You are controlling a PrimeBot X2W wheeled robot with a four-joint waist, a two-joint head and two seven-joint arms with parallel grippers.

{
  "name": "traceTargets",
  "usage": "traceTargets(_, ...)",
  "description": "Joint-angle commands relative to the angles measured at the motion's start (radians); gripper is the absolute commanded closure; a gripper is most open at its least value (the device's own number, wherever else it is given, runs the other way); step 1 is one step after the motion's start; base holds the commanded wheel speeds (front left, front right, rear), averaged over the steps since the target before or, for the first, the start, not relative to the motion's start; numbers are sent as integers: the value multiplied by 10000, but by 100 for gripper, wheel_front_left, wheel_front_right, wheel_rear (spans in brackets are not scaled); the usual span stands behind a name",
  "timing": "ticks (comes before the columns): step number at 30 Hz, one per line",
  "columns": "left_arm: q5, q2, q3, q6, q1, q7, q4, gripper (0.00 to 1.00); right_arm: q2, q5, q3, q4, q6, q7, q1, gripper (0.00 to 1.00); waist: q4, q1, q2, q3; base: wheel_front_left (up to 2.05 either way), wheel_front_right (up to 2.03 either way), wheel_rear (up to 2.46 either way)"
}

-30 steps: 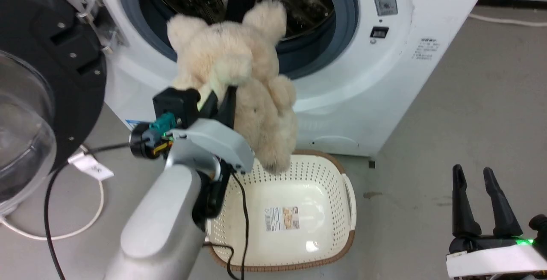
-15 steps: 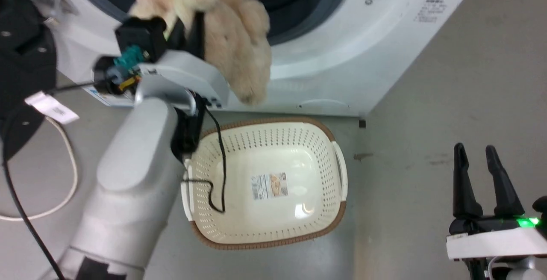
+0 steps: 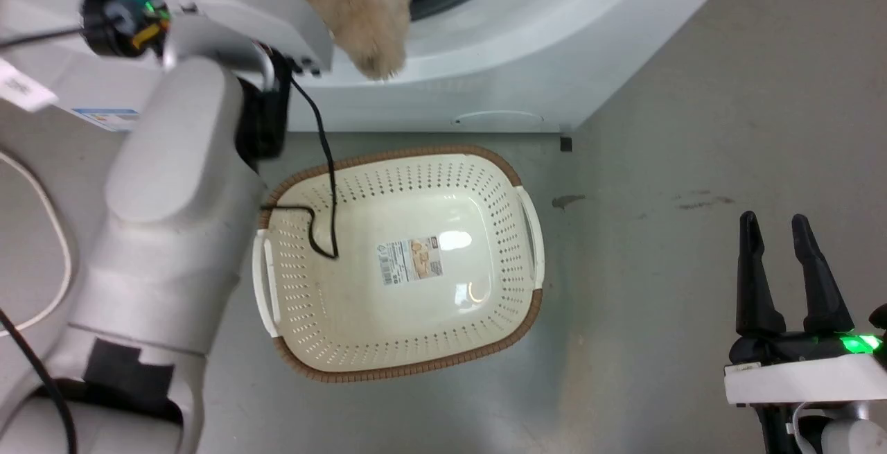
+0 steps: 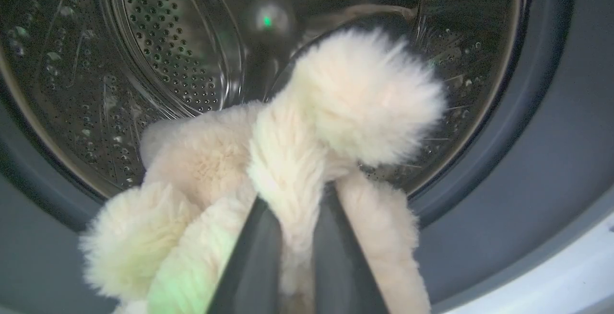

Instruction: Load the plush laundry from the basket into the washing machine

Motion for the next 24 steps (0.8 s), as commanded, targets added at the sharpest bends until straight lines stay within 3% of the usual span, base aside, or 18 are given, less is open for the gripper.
traceTargets(1, 54, 100, 73, -9, -318, -121, -5, 100, -18, 35, 4, -12, 8, -58, -155, 0, -90, -1, 0, 135, 0, 0, 0)
traceTargets(24, 282, 755, 69, 78, -2785, 147, 866, 100, -18, 341, 12, 27, 8, -154, -436, 0, -905, -1, 0, 1354, 0, 0, 0)
